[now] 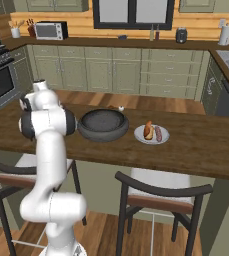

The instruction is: Place one bun and one sausage from the bowl on each plate.

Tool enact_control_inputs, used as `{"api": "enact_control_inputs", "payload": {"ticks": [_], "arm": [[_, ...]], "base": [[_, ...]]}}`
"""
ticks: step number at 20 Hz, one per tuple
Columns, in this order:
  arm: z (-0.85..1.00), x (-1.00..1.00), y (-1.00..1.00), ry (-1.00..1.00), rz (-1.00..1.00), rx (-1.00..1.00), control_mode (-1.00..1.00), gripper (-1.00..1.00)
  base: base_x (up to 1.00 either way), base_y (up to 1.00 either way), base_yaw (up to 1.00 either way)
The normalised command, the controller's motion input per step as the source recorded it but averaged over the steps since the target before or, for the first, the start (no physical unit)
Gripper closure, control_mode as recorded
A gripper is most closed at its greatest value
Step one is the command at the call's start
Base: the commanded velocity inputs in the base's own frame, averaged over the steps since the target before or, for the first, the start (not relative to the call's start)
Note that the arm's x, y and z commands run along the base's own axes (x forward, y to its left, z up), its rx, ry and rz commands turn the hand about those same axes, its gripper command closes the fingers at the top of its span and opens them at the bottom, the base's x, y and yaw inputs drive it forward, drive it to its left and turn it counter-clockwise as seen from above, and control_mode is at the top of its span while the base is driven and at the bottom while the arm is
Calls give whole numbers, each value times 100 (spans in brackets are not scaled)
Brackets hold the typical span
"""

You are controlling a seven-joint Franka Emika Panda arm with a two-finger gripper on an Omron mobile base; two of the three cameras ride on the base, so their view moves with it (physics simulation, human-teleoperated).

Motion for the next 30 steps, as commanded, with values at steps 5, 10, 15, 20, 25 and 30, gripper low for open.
{"api": "enact_control_inputs", "payload": {"ticks": [5, 10, 15, 20, 25, 30], "arm": [[-34, 18, 20, 6, 8, -8, -100, 100], [-7, 17, 5, 2, 4, -1, -100, 100], [0, 0, 0, 0, 0, 0, -100, 100], [0, 0, 0, 0, 0, 0, -100, -100], [0, 0, 0, 0, 0, 0, -100, -100], [0, 0, 0, 3, 0, 0, -100, -100]], "base": [[0, 0, 0], [0, 0, 0], [0, 0, 0], [0, 0, 0], [0, 0, 0], [0, 0, 0]]}}
